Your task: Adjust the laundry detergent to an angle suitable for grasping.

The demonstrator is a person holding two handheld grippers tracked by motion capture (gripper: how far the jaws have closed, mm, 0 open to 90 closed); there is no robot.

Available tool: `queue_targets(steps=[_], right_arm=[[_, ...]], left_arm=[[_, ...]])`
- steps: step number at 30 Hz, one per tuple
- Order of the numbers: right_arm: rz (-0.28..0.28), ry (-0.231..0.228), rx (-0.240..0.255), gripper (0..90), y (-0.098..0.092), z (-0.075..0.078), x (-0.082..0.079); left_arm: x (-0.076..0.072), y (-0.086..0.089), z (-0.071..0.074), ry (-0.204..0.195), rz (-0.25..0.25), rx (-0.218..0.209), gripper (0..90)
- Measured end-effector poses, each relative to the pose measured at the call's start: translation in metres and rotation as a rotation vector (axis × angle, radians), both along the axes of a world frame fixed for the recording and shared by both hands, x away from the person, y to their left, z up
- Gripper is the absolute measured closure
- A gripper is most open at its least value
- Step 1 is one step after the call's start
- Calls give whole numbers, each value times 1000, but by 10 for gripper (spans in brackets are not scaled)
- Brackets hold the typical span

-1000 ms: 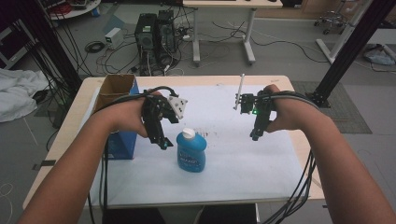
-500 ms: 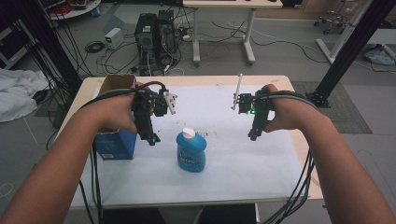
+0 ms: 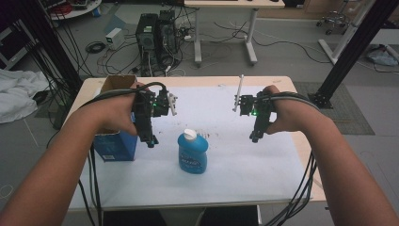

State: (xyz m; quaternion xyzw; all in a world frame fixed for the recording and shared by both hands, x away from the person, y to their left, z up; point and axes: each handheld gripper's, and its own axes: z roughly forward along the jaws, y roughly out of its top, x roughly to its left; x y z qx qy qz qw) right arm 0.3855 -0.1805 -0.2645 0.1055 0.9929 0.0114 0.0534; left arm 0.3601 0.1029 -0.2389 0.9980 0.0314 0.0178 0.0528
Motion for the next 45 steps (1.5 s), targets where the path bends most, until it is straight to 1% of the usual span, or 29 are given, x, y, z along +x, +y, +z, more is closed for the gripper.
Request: queue_targets(steps=[2,3,4,5,8,10,11,15,16,17,18,19,22,24,26,27,28,29,33,34,35,37,41,45], right_arm=[[6,-1,0,132,0,0,0],[-3,2,-1,132,1,0,0],[11,-1,-4,132,2,-1,0],[11,-1,-3,132,3,-1,0],[16,1,-2,132,7,-1,-1],[14,5,-5,132,10,-2,-1],[29,5,-5,132,11,-2,-1],[27,9,-11,132,15,-1,-2],[39,4,-7,132,16,0,-1],[39,4,-7,132,16,0,-1],[39,4,-7,132,16,0,-1],[24,5,-3,132,17,0,-2],[34,5,-8,132,17,0,-2],[28,10,-8,132,16,1,-3],[37,7,-2,132,15,2,-3],[25,7,-3,132,15,2,-4],[40,6,-4,132,14,2,-3],[28,7,-3,132,14,3,-4],[24,12,-7,132,14,4,-5],[25,13,-6,132,14,4,-4],[19,14,-4,132,14,3,-3],[22,16,-6,132,14,2,-1],[33,15,-11,132,15,2,2],[34,13,3,132,15,4,3]], left_arm=[[0,0,0,4,5,6,69],[1,1,0,7,11,22,69],[1,2,0,10,13,30,69],[1,3,1,18,18,40,69],[2,4,1,22,20,59,69],[2,6,1,37,26,70,69],[2,6,1,37,28,71,69],[2,8,1,46,28,72,69],[2,8,1,46,25,74,69],[2,8,1,46,25,74,69],[2,9,1,46,29,70,69],[2,9,2,43,25,66,70],[2,11,3,32,21,49,70],[3,12,4,28,26,42,70],[4,12,4,31,24,49,70],[4,12,3,25,26,50,70],[4,12,2,22,24,52,70],[4,12,1,25,22,52,70],[5,11,-3,22,24,55,70],[6,10,-6,29,23,56,70],[7,10,-6,28,23,57,70],[8,11,-7,28,26,46,70],[8,10,-8,29,23,48,70],[8,9,-7,29,25,47,70]])
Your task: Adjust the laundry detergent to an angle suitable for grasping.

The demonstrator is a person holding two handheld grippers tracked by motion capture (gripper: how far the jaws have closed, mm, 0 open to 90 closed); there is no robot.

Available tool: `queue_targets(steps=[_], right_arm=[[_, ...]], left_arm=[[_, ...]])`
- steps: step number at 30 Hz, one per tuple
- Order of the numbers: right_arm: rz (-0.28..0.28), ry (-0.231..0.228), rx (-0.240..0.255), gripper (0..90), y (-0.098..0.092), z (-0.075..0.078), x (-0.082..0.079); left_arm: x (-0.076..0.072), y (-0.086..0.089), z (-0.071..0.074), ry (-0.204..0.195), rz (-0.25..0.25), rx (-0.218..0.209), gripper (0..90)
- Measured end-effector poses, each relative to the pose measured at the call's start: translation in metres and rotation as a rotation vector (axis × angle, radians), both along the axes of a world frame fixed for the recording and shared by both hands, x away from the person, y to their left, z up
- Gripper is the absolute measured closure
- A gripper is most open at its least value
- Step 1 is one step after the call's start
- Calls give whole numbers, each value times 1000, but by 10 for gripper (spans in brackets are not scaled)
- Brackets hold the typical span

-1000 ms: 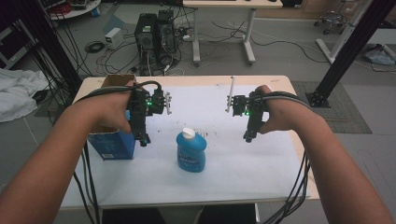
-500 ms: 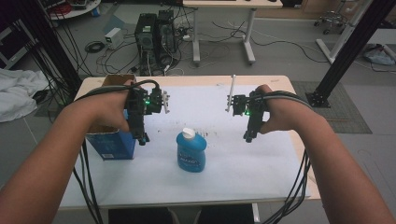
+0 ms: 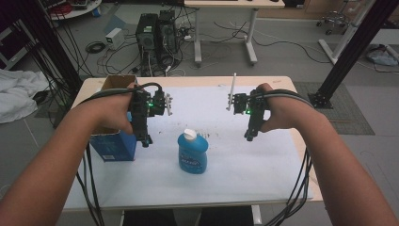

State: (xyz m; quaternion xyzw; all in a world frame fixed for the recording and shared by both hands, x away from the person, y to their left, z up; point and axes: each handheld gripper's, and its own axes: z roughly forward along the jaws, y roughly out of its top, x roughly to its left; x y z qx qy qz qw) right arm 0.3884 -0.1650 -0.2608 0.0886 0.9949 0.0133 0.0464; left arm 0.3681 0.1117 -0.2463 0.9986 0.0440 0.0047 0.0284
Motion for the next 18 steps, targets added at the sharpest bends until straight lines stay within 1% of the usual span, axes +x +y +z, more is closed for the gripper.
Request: queue_targets(steps=[1,2,3,5,7,12,15,17,18], right_arm=[[5,2,-1,132,0,0,0],[-3,3,0,132,-1,0,0],[6,3,-2,132,-2,0,1],[-7,2,-3,132,-5,0,2],[-7,0,-6,132,-8,0,3],[-17,-3,5,132,-9,2,2],[-13,-2,3,132,-9,2,3],[-15,-9,-3,132,-9,0,5],[-17,-11,-6,132,-8,0,4]], left_arm=[[0,0,0,1,1,-6,69],[1,-1,1,4,-1,-3,70],[1,-2,0,1,1,-6,69],[2,-3,1,-2,-2,1,70],[2,-4,0,-6,-1,-2,70],[1,-5,-1,0,-4,3,70],[1,-5,0,-5,-3,4,70],[2,-4,-1,-7,2,15,69],[1,-4,-2,-10,6,14,70]])
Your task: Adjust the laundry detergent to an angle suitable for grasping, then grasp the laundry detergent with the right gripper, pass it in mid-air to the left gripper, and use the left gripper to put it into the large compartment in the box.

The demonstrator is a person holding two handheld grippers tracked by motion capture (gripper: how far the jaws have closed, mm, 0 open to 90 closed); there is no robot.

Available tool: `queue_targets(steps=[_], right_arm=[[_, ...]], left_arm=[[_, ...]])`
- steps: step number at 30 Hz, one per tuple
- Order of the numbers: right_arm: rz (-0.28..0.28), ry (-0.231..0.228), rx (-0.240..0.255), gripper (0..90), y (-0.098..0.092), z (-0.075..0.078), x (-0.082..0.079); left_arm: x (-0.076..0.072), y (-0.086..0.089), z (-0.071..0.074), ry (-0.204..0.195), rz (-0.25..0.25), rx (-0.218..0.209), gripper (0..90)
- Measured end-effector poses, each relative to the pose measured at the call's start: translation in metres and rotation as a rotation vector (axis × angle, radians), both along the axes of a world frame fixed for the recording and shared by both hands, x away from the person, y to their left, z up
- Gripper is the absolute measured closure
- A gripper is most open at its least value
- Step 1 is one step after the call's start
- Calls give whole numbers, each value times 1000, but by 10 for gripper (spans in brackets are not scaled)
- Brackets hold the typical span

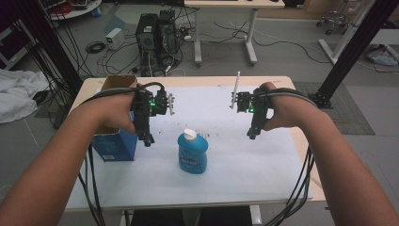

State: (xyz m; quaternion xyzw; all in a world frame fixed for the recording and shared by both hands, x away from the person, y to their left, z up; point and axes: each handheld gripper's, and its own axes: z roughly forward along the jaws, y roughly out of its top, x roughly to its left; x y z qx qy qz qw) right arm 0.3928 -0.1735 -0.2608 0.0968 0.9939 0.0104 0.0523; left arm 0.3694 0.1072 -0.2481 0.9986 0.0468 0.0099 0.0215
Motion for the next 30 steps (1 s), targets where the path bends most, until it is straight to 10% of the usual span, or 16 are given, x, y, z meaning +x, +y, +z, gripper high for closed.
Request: queue_targets(steps=[30], right_arm=[[-55,-23,89,132,-25,2,-1]], left_arm=[[4,-4,-10,-5,-36,-3,70]])
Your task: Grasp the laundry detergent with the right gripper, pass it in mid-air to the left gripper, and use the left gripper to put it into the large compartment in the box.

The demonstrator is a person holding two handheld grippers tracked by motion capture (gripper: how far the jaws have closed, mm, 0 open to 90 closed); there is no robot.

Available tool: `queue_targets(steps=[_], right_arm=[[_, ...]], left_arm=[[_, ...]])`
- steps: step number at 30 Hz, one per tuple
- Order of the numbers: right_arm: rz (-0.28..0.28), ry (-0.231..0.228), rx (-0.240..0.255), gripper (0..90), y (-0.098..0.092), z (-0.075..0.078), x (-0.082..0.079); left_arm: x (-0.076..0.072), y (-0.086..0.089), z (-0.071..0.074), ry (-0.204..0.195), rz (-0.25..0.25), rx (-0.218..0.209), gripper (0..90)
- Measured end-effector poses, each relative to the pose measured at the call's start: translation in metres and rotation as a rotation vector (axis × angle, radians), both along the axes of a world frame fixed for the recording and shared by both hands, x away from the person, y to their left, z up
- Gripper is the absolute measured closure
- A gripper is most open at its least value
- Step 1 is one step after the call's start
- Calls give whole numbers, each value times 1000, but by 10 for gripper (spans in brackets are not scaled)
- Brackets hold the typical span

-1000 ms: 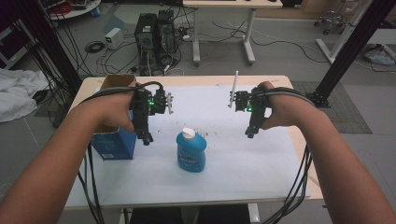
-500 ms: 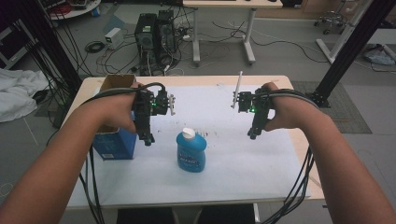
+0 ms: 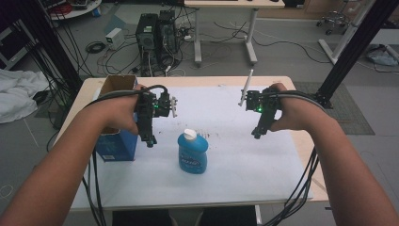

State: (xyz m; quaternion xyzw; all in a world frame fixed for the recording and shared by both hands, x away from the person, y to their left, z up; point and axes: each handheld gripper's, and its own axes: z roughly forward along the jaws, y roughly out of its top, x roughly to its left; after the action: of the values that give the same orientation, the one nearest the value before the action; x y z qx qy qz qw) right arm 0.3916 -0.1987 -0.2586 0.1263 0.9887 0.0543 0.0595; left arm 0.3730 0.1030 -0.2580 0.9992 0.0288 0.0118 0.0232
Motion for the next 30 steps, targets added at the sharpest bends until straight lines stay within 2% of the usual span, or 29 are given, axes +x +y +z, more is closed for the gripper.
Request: queue_targets(steps=[5,6,8,16,21,24,30], right_arm=[[-14,4,70,132,-10,0,-1],[-14,4,70,132,-10,0,-1],[-15,2,117,132,-15,-1,-2],[-43,5,244,132,-26,-11,-10],[-45,12,323,132,-28,-22,-16],[-43,17,346,132,-28,-27,-19],[-38,30,427,132,-27,-49,-27]], left_arm=[[-1,3,-2,0,-3,-3,70],[-1,3,-2,0,-3,-3,70],[-1,6,-2,0,1,-11,70],[-4,9,0,-5,-8,-24,70],[-5,12,-1,-3,-9,-33,70],[-6,13,-2,-2,-10,-37,70],[-7,16,-3,0,-12,-44,70]])
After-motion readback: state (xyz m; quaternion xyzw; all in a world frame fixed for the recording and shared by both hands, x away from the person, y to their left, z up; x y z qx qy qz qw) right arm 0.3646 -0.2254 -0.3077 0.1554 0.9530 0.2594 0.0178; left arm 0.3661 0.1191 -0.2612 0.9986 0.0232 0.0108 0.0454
